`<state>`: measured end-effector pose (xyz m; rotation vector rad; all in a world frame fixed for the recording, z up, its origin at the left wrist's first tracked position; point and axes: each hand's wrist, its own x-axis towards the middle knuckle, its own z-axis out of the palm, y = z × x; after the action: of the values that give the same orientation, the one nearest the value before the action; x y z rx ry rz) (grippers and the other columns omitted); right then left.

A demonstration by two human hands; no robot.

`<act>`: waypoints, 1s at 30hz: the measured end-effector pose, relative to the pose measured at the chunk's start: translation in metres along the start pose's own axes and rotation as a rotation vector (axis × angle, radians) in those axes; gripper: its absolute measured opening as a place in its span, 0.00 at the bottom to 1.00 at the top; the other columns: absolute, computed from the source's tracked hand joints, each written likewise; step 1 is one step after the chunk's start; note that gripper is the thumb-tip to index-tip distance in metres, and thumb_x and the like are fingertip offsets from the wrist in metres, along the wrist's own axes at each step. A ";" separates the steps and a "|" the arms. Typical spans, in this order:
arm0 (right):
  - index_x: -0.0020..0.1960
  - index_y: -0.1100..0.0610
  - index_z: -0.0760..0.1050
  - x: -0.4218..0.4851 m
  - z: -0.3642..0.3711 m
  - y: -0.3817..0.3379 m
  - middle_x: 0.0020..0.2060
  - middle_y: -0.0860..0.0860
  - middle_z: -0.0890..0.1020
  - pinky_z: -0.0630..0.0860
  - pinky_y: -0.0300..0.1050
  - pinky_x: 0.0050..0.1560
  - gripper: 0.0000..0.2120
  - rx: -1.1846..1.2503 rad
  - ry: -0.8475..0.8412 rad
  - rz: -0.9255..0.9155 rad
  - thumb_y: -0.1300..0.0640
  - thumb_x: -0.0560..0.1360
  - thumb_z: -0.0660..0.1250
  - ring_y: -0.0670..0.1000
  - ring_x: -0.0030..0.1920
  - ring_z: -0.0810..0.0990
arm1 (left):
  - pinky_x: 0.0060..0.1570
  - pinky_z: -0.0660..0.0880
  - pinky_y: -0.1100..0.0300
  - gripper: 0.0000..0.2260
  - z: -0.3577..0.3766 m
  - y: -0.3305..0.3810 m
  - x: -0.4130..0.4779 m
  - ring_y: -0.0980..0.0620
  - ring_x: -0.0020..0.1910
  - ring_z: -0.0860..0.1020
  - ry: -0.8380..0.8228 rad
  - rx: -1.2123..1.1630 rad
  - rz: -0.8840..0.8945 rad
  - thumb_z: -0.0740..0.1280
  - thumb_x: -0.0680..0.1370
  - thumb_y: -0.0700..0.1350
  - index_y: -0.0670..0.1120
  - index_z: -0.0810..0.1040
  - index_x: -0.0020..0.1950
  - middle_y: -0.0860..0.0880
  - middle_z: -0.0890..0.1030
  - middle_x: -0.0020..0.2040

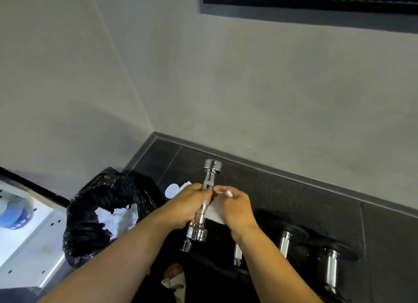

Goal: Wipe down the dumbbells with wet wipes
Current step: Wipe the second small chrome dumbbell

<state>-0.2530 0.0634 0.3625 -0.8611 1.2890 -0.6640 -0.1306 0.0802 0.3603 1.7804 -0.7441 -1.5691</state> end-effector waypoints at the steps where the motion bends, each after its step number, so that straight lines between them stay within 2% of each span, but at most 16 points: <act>1: 0.39 0.56 0.78 0.005 0.005 0.005 0.39 0.54 0.82 0.77 0.39 0.42 0.17 -0.003 0.003 0.008 0.71 0.76 0.57 0.51 0.40 0.79 | 0.62 0.73 0.42 0.15 -0.003 -0.008 0.009 0.40 0.53 0.80 0.002 0.007 -0.008 0.66 0.73 0.49 0.43 0.80 0.55 0.36 0.82 0.52; 4: 0.31 0.53 0.78 0.024 0.015 0.021 0.33 0.50 0.81 0.77 0.48 0.48 0.21 -0.018 0.018 0.032 0.73 0.74 0.59 0.53 0.40 0.80 | 0.56 0.75 0.49 0.09 -0.007 -0.026 0.032 0.43 0.50 0.80 0.004 -0.006 -0.020 0.62 0.80 0.42 0.41 0.80 0.54 0.38 0.82 0.50; 5: 0.32 0.53 0.77 0.030 0.017 0.026 0.33 0.49 0.80 0.77 0.49 0.49 0.20 -0.045 0.011 0.028 0.71 0.75 0.60 0.54 0.41 0.79 | 0.53 0.74 0.50 0.09 -0.008 -0.033 0.042 0.44 0.49 0.79 0.001 -0.016 -0.026 0.61 0.81 0.40 0.40 0.80 0.54 0.38 0.81 0.49; 7: 0.38 0.51 0.76 0.044 0.021 0.040 0.35 0.48 0.79 0.75 0.46 0.49 0.16 -0.111 -0.009 0.009 0.68 0.77 0.60 0.52 0.43 0.77 | 0.54 0.75 0.48 0.08 -0.011 -0.047 0.061 0.43 0.49 0.78 -0.003 -0.024 -0.049 0.61 0.81 0.39 0.40 0.79 0.54 0.37 0.80 0.50; 10: 0.47 0.56 0.78 0.066 0.025 0.063 0.37 0.48 0.78 0.74 0.42 0.46 0.10 -0.120 -0.015 0.025 0.66 0.77 0.61 0.51 0.43 0.77 | 0.52 0.74 0.48 0.07 -0.016 -0.066 0.087 0.43 0.48 0.78 -0.005 0.011 -0.082 0.62 0.80 0.40 0.41 0.79 0.53 0.38 0.80 0.48; 13: 0.53 0.60 0.80 0.091 0.028 0.087 0.41 0.50 0.79 0.74 0.42 0.48 0.10 -0.163 -0.014 0.067 0.64 0.77 0.61 0.50 0.45 0.77 | 0.53 0.75 0.47 0.09 -0.018 -0.088 0.115 0.41 0.50 0.80 -0.019 0.096 -0.103 0.64 0.78 0.44 0.42 0.79 0.53 0.39 0.82 0.49; 15: 0.45 0.55 0.82 0.108 0.032 0.106 0.39 0.51 0.81 0.77 0.46 0.50 0.08 -0.181 -0.006 0.127 0.62 0.72 0.65 0.52 0.43 0.79 | 0.57 0.76 0.42 0.15 -0.018 -0.103 0.133 0.39 0.54 0.80 -0.019 0.145 -0.124 0.64 0.73 0.48 0.41 0.78 0.55 0.37 0.82 0.52; 17: 0.35 0.49 0.82 0.128 0.035 0.130 0.37 0.52 0.83 0.80 0.51 0.49 0.13 -0.199 0.020 0.187 0.63 0.70 0.63 0.54 0.42 0.81 | 0.57 0.76 0.42 0.15 -0.018 -0.119 0.148 0.39 0.54 0.80 -0.017 0.172 -0.159 0.64 0.74 0.47 0.41 0.77 0.56 0.36 0.81 0.53; 19: 0.40 0.47 0.82 0.149 0.036 0.160 0.40 0.52 0.84 0.80 0.51 0.50 0.16 -0.240 0.013 0.229 0.63 0.75 0.60 0.54 0.44 0.82 | 0.57 0.77 0.43 0.13 -0.015 -0.135 0.162 0.40 0.54 0.80 -0.019 0.193 -0.191 0.64 0.77 0.46 0.41 0.77 0.57 0.37 0.81 0.53; 22: 0.51 0.52 0.82 0.169 0.037 0.189 0.44 0.51 0.84 0.80 0.48 0.50 0.12 -0.304 0.009 0.243 0.62 0.77 0.60 0.50 0.46 0.82 | 0.56 0.77 0.42 0.20 -0.014 -0.161 0.184 0.43 0.52 0.81 -0.001 0.254 -0.204 0.62 0.70 0.53 0.42 0.78 0.56 0.40 0.82 0.51; 30: 0.52 0.57 0.80 0.200 0.032 0.230 0.42 0.55 0.81 0.76 0.46 0.47 0.11 -0.294 0.002 0.301 0.64 0.77 0.59 0.54 0.46 0.79 | 0.52 0.79 0.49 0.12 -0.006 -0.217 0.232 0.44 0.51 0.81 0.016 0.288 -0.289 0.63 0.78 0.47 0.40 0.76 0.56 0.40 0.81 0.51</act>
<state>-0.1964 0.0271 0.0637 -0.8771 1.5039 -0.2408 -0.0955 0.0398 0.0475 2.1886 -0.7628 -1.6965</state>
